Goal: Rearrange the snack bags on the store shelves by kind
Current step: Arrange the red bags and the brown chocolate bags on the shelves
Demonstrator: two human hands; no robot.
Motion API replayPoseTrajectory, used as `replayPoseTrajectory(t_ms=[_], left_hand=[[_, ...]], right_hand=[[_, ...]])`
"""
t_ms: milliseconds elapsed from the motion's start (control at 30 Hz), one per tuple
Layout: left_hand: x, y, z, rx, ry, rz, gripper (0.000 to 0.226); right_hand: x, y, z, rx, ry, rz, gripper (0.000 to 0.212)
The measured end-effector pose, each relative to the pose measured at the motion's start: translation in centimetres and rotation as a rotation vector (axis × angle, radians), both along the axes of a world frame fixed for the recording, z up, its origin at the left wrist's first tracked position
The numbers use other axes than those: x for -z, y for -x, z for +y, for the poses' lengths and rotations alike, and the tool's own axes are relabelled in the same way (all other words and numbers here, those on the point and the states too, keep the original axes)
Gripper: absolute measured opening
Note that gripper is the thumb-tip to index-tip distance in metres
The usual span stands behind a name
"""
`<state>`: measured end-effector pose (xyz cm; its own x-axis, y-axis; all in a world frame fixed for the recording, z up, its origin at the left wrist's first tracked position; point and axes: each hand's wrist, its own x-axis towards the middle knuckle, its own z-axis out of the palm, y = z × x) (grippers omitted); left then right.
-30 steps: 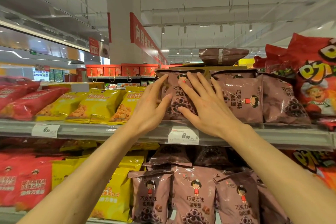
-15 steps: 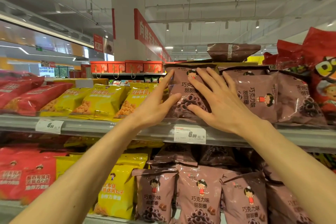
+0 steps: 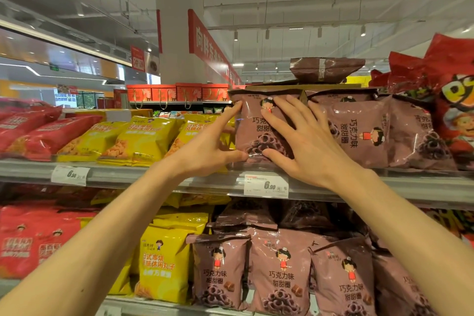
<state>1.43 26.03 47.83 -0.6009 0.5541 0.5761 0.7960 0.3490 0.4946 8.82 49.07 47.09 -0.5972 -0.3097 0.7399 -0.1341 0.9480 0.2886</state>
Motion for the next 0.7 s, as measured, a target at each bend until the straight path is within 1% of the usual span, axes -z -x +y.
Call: replayPoseTrajectory(t_ms=[67, 100, 167, 200, 233, 267, 333, 467, 633, 700], left_hand=[[0.7, -0.4, 0.1, -0.044, -0.001, 0.084, 0.095], [1.2, -0.4, 0.3, -0.092, -0.024, 0.185, 0.087], [1.7, -0.2, 0.8, -0.204, -0.058, 0.483, 0.07], [1.8, 0.2, 1.1, -0.239, -0.037, 0.622, 0.065], [1.8, 0.6, 1.6, -0.257, 0.007, 0.711, 0.063], [1.8, 1.0, 2.0, -0.271, 0.058, 0.747, 0.062], [2.3, 1.7, 2.7, -0.319, 0.125, 0.731, 0.062], [3.2, 2.3, 3.2, -0.431, 0.147, 0.751, 0.062], [3.4, 1.4, 3.4, -0.43, 0.132, 0.693, 0.065], [3.5, 1.1, 3.4, -0.425, 0.137, 0.657, 0.067]], right_hand=[[0.0, -0.2, -0.1, 0.016, -0.007, -0.014, 0.078], [0.0, -0.3, -0.2, 0.028, -0.013, -0.018, 0.078], [0.0, -0.6, 0.0, 0.056, 0.001, -0.003, 0.076], [0.1, -0.7, 0.2, 0.082, 0.022, 0.014, 0.075], [0.2, -0.7, 0.4, 0.121, 0.038, 0.03, 0.074], [0.4, -0.6, 0.5, 0.165, 0.043, 0.043, 0.074], [0.7, -0.2, 0.6, 0.229, 0.032, 0.066, 0.073], [1.2, 0.5, 0.1, 0.257, 0.025, 0.09, 0.072], [1.2, 0.3, 0.2, 0.275, 0.024, 0.066, 0.071], [1.1, 0.0, 0.0, 0.246, 0.047, 0.033, 0.072]])
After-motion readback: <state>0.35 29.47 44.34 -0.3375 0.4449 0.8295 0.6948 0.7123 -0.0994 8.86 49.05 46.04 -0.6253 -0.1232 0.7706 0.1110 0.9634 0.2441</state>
